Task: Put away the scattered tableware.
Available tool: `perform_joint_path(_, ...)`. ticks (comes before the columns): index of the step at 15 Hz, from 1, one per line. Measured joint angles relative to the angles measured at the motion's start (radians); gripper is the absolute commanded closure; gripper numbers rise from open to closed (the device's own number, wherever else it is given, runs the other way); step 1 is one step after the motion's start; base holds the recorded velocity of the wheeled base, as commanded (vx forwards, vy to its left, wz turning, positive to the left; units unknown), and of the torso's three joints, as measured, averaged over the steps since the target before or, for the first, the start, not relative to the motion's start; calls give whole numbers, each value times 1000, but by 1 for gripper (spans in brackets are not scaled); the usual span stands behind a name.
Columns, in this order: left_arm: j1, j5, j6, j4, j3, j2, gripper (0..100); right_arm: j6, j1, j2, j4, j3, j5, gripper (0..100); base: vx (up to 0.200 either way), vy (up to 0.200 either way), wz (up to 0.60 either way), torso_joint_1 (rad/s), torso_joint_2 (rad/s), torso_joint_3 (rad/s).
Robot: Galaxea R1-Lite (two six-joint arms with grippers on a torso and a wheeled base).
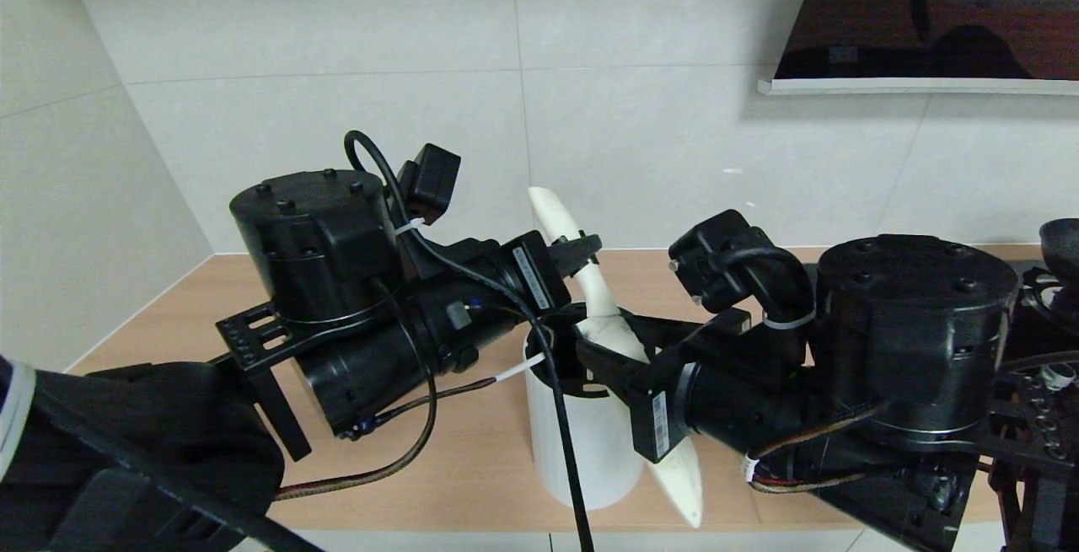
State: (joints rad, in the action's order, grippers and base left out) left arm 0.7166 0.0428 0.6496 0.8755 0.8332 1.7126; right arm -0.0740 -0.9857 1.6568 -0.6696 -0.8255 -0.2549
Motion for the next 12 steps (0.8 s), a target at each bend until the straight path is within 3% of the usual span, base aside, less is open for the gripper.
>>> perform_joint_path(11,0,4,2,-2,-3,-10,100,-18,1,-9,0,-4,-1,100,0,0,0,0,0,0)
perform_joint_path(12,1,6,3,-2,-3,-11,100,-18,2,-9,0,-4,-1,0,0,0,0,0,0,0)
